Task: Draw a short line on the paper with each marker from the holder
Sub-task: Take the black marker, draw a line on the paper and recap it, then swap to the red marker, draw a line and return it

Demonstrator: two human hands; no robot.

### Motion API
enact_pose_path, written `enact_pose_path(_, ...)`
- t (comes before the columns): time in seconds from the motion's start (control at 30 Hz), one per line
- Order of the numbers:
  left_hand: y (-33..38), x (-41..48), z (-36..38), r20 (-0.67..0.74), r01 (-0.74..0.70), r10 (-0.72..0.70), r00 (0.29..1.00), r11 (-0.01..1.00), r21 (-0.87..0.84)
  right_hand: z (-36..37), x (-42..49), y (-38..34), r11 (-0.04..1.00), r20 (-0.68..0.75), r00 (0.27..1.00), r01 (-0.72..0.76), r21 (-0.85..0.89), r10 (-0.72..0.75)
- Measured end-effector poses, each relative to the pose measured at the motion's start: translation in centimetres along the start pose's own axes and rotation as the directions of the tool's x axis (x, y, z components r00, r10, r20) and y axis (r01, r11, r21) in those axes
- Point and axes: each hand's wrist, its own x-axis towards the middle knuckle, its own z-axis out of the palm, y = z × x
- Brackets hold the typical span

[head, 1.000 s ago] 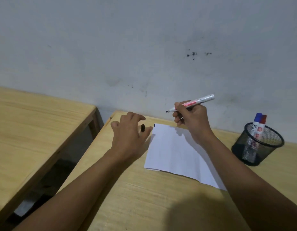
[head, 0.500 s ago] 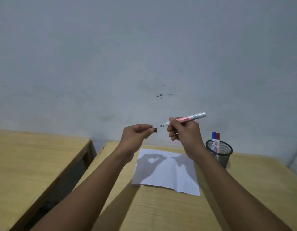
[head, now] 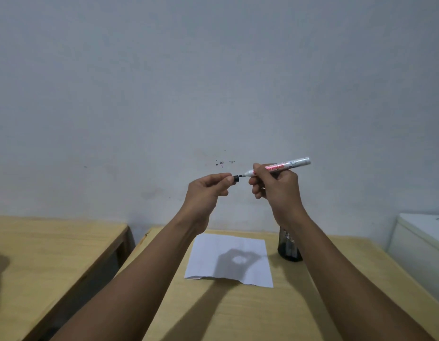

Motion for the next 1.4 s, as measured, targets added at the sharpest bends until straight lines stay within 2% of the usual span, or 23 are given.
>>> enact_pose_path(0.1, 0.6, -0.4, 0.9, 0.021, -0.022, 0.022, 1.000, 1.000, -0.021, 0.3, -0.5, -0.9, 1.000, 0.067, 0.998, 0.001, 0.003, -0.001)
enact_pose_path(0.17, 0.8, -0.5, 1.6, -0.008, -0.068, 0.068, 0.998, 0.997, -0.046, 0.4, -0.5, -1.3, 0.999, 0.046, 0.998, -0.041, 0.036, 0.039)
enact_pose_path(0.33, 0.7, 0.3, 2.9, -0.047, -0.227, 0.226, 0.973, 0.974, -0.013, -0.6, -0.1, -1.5, 0.959, 0.031, 0.965, -0.261, 0.106, 0.260)
enact_pose_path(0.4, 1.1, 1.0, 3.5, -0.052, -0.271, 0.274, 0.960, 0.961, 0.052, -1.8, 0.3, -1.6, 0.946, -0.025, 0.949, -0.311, 0.095, 0.315)
enact_pose_path(0.43, 1.3, 1.5, 3.8, -0.057, -0.300, 0.305, 0.951, 0.950, 0.090, -2.7, 0.7, -1.5, 0.953, -0.105, 0.948, -0.296, 0.057, 0.301)
enact_pose_path(0.47, 1.4, 2.2, 4.2, -0.058, -0.334, 0.345, 0.937, 0.932, 0.143, -3.6, 1.0, -1.3, 0.968, -0.219, 0.948, -0.247, -0.052, 0.230)
enact_pose_path(0.5, 1.5, 2.8, 4.8, -0.050, -0.372, 0.391, 0.919, 0.902, 0.217, -4.7, 1.2, -1.0, 0.952, -0.321, 0.943, -0.177, -0.249, 0.091)
enact_pose_path(0.53, 1.5, 3.5, 5.4, -0.026, -0.409, 0.437, 0.899, 0.860, 0.306, -5.9, 1.4, -0.7, 0.876, -0.339, 0.937, -0.094, -0.472, -0.083)
enact_pose_path(0.57, 1.5, 4.0, 6.3, 0.016, -0.441, 0.472, 0.881, 0.810, 0.387, -7.0, 1.5, -0.4, 0.757, -0.265, 0.937, -0.002, -0.654, -0.226)
enact_pose_path(0.6, 1.4, 4.5, 7.3, 0.069, -0.467, 0.491, 0.869, 0.763, 0.448, -7.8, 1.6, -0.2, 0.638, -0.138, 0.946, 0.086, -0.765, -0.293)
enact_pose_path(0.63, 1.3, 4.9, 8.5, 0.123, -0.486, 0.494, 0.861, 0.725, 0.488, -8.5, 1.9, 0.1, 0.556, -0.018, 0.957, 0.154, -0.817, -0.291)
enact_pose_path(0.67, 1.1, 5.2, 9.7, 0.168, -0.498, 0.488, 0.856, 0.697, 0.516, -9.1, 2.3, 0.4, 0.521, 0.059, 0.964, 0.191, -0.832, -0.259)
enact_pose_path(0.7, 0.9, 5.5, 10.8, 0.200, -0.506, 0.480, 0.854, 0.678, 0.534, -9.6, 2.6, 0.7, 0.530, 0.089, 0.969, 0.202, -0.824, -0.231)
enact_pose_path(0.83, -0.5, 7.4, 14.0, 0.232, -0.503, 0.458, 0.858, 0.660, 0.558, -12.0, 4.1, 1.8, 0.695, 0.004, 0.989, 0.108, -0.711, -0.149)
enact_pose_path(0.97, -4.4, 10.2, 15.3, 0.264, -0.413, 0.326, 0.908, 0.582, 0.700, -14.2, 5.5, 4.3, 0.711, -0.052, 0.996, 0.014, -0.703, -0.071)
enact_pose_path(1.07, -8.1, 12.1, 15.9, 0.288, -0.343, 0.187, 0.939, 0.512, 0.788, -15.0, 6.0, 6.8, 0.654, 0.014, 0.999, 0.030, -0.756, -0.029)
enact_pose_path(1.23, -12.2, 13.9, 17.4, 0.321, -0.273, -0.063, 0.945, 0.387, 0.881, -15.6, 6.9, 10.2, 0.592, 0.010, 0.996, -0.043, -0.805, 0.087)
enact_pose_path(1.4, -14.0, 14.1, 17.6, 0.301, -0.238, -0.154, 0.941, 0.331, 0.913, -16.5, 6.8, 12.4, 0.492, -0.016, 0.988, -0.090, -0.866, 0.152)
